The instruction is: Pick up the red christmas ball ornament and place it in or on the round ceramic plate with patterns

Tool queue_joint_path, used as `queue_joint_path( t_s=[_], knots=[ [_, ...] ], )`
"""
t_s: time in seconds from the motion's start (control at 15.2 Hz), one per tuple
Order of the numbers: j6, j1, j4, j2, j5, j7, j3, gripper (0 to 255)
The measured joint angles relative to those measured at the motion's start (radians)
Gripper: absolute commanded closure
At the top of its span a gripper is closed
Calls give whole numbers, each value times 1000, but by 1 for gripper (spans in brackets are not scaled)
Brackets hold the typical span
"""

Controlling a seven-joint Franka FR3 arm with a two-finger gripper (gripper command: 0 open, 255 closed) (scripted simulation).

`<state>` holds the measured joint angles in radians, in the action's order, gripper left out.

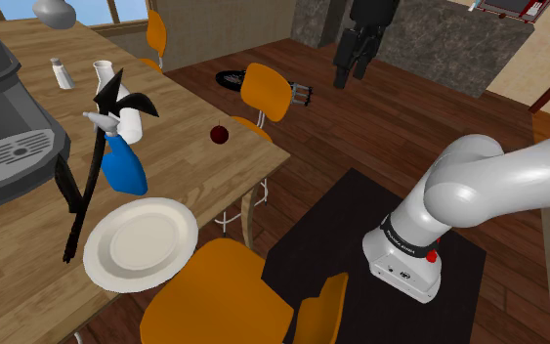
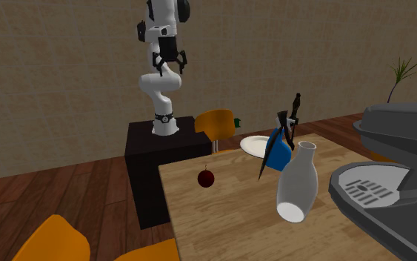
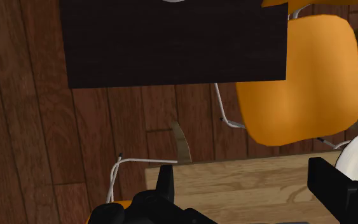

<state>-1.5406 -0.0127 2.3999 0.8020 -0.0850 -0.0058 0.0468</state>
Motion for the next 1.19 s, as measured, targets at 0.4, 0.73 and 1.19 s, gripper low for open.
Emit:
queue_joint_path(
  t_s=[0.4,0.73,1.19],
  knots=[
    [-163,7,58,-78,5,15,43,0],
    [-360,2,88,-206,30,30,84,0],
    [-622,-18,66,-442,102,90,151,0]
  ],
)
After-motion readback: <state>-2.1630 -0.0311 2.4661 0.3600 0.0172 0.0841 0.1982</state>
